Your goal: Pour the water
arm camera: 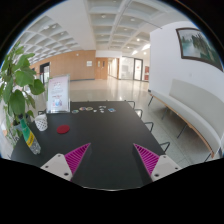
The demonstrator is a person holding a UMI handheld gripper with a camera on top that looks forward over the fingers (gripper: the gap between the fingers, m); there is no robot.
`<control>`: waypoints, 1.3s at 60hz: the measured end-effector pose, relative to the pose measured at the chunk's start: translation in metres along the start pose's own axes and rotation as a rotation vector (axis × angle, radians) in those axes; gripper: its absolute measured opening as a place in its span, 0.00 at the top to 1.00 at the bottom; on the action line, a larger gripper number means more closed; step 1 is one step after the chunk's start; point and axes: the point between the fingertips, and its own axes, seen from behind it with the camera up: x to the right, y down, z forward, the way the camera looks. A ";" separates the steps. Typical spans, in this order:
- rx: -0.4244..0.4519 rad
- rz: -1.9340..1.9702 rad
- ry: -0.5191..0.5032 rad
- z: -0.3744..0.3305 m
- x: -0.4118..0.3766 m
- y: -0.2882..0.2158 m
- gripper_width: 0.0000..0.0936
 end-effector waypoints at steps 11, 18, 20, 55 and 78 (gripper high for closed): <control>-0.010 -0.044 0.033 -0.001 0.005 0.020 0.09; -0.033 -0.071 0.049 -0.007 -0.003 0.046 0.09; -0.040 -0.076 0.046 -0.011 -0.009 0.054 0.09; 0.024 -0.118 -0.220 -0.028 -0.314 0.078 0.09; 0.143 -0.084 -0.153 0.089 -0.388 0.041 0.22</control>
